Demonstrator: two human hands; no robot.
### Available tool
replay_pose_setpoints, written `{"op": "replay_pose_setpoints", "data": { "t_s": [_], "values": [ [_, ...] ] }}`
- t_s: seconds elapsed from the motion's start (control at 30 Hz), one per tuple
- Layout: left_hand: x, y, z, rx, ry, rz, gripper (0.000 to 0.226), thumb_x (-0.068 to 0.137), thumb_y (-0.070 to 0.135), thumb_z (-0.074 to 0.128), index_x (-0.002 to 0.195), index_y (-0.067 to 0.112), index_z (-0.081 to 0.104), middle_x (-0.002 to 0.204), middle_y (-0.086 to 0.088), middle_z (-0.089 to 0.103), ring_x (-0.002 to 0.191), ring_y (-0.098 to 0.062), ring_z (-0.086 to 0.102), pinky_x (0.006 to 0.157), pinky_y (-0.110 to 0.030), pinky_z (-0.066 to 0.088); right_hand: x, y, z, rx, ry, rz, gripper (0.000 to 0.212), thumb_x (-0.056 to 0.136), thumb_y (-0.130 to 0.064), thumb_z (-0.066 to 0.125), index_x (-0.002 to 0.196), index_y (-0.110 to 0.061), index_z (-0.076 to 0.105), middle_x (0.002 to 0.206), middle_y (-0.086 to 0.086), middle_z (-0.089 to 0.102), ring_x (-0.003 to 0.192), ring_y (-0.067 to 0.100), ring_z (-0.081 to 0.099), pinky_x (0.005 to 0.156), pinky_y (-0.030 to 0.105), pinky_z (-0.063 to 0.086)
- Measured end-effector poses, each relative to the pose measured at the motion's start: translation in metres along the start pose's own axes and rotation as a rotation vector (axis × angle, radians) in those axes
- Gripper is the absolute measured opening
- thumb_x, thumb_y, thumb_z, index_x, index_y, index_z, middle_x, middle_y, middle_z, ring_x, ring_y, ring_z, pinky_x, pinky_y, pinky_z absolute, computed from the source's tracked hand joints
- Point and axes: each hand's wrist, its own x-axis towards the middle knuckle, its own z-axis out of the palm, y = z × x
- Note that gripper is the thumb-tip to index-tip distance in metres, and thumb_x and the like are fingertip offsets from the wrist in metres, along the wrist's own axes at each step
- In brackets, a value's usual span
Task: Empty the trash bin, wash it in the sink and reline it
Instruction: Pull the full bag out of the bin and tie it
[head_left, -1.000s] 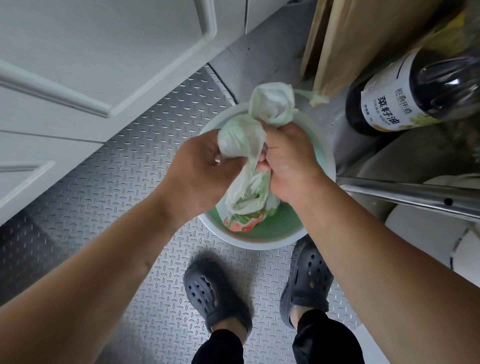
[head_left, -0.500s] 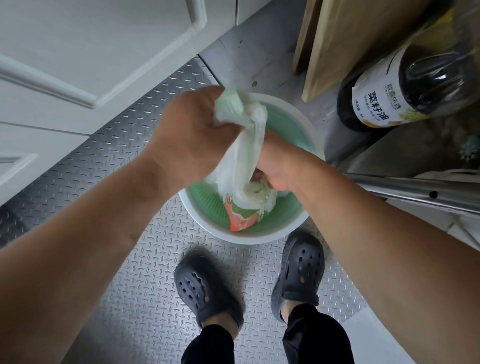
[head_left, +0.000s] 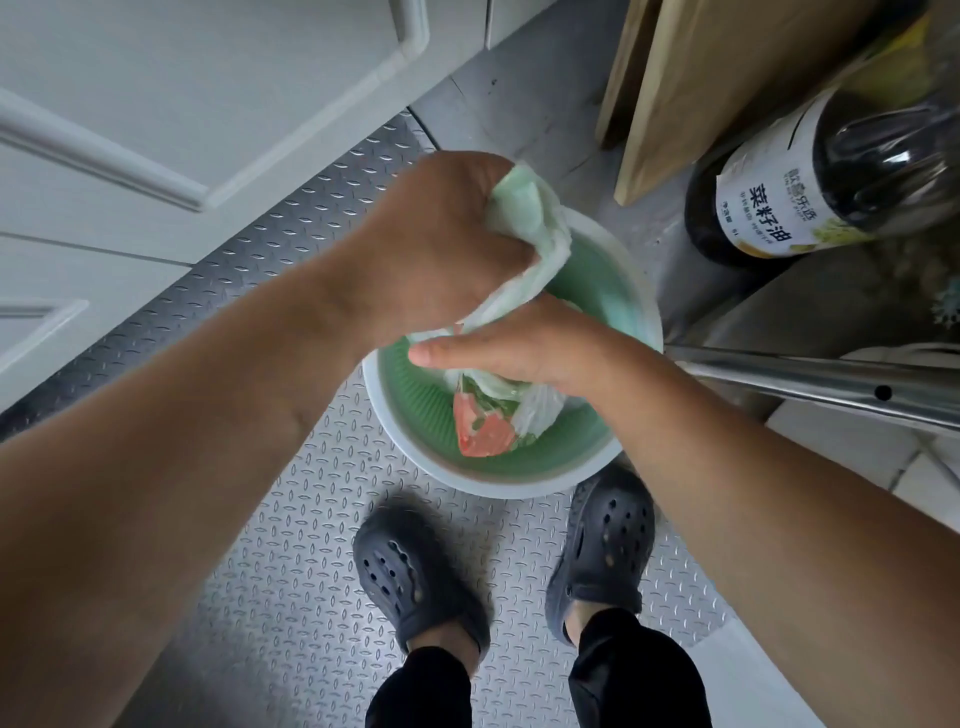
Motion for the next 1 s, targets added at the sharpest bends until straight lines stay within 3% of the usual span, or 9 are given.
{"op": "replay_pose_setpoints", "data": {
  "t_s": [0.1,0.2,0.37,0.43,0.53,0.63,0.73,0.83,1.0],
  "values": [
    [0.009,0.012,0.005,0.13,-0.071,0.051,0.013,0.077,0.01,0.061,0.076,0.022,0.066,0.07,0.008,0.066,0.073,-0.012,0.065,0.056,-0.011,0.046,0.007,0.0,0.008,-0.001,0.156,-0.115,0.045,0.079,-0.041,0.077,0.122,-0.036,0.062,0.103,-0.032,0.063,0.094,-0.032,0.047,0.089,-0.001,0.04],
    [0.018,0.021,0.009,0.217,-0.11,0.092,0.015,0.079,0.011,0.062,0.077,0.026,0.062,0.065,0.013,0.057,0.069,-0.011,0.057,0.05,-0.001,0.037,0.007,0.004,0.009,-0.002,0.251,-0.026,0.031,0.066,-0.063,0.066,0.092,-0.046,0.068,0.086,-0.03,0.065,0.07,-0.038,0.043,0.069,0.003,0.043],
    [0.016,0.006,0.001,-0.021,-0.133,0.005,0.017,0.077,0.035,0.079,0.085,0.026,0.068,0.079,0.014,0.067,0.074,0.005,0.064,0.059,-0.008,0.048,0.004,0.008,0.003,0.347,0.197,0.073,0.032,0.077,-0.063,0.061,0.083,-0.036,0.077,0.087,-0.012,0.078,0.09,0.007,0.074,0.094,0.04,0.054],
    [0.004,-0.01,0.004,-0.27,0.089,-0.04,0.029,0.079,0.046,0.075,0.1,0.027,0.07,0.098,0.015,0.071,0.091,0.004,0.064,0.078,-0.017,0.052,0.0,0.008,-0.001,0.517,0.21,0.089,0.039,0.08,-0.063,0.056,0.064,-0.034,0.077,0.069,-0.007,0.075,0.071,0.007,0.073,0.07,0.028,0.057],
    [-0.017,-0.034,0.024,-0.489,0.447,-0.227,0.035,0.077,0.037,0.063,0.106,0.019,0.065,0.098,0.009,0.069,0.085,-0.005,0.064,0.077,-0.026,0.052,-0.004,0.007,-0.003,0.781,0.244,0.148,0.06,0.084,-0.07,0.052,0.104,-0.019,0.077,0.101,0.016,0.076,0.099,0.03,0.069,0.104,0.049,0.045],
    [-0.037,-0.052,0.048,-0.545,0.306,-0.269,0.054,0.072,0.03,0.067,0.123,0.02,0.052,0.118,0.005,0.065,0.104,-0.014,0.066,0.084,-0.031,0.056,-0.01,0.002,-0.002,0.844,0.275,0.168,0.076,0.091,-0.065,0.047,0.131,-0.001,0.058,0.133,0.034,0.055,0.109,0.04,0.058,0.111,0.067,0.029],
    [-0.047,-0.06,0.066,-0.472,0.162,-0.154,0.083,0.067,0.035,0.082,0.138,0.026,0.039,0.129,0.012,0.056,0.112,-0.007,0.061,0.094,-0.035,0.055,-0.01,0.006,-0.003,0.829,0.295,0.185,0.062,0.094,-0.058,0.047,0.123,-0.007,0.067,0.113,0.021,0.071,0.106,0.041,0.063,0.096,0.051,0.049],
    [-0.047,-0.064,0.076,-0.372,0.176,-0.181,0.113,0.063,0.038,0.088,0.152,0.027,0.018,0.149,0.006,0.036,0.113,-0.011,0.059,0.091,-0.028,0.053,-0.012,0.007,-0.004,0.844,0.302,0.167,0.055,0.095,-0.056,0.047,0.115,-0.011,0.071,0.104,0.014,0.074,0.115,0.046,0.062,0.104,0.057,0.043],
    [-0.044,-0.062,0.084,-0.236,0.251,-0.157,0.071,0.068,0.033,0.086,0.123,0.032,0.042,0.124,0.011,0.053,0.089,0.001,0.058,0.07,-0.007,0.044,-0.015,0.008,-0.003,0.758,0.302,0.109,0.06,0.094,-0.064,0.039,0.108,-0.018,0.075,0.118,0.021,0.07,0.117,0.045,0.061,0.105,0.06,0.04]
  ]
}}
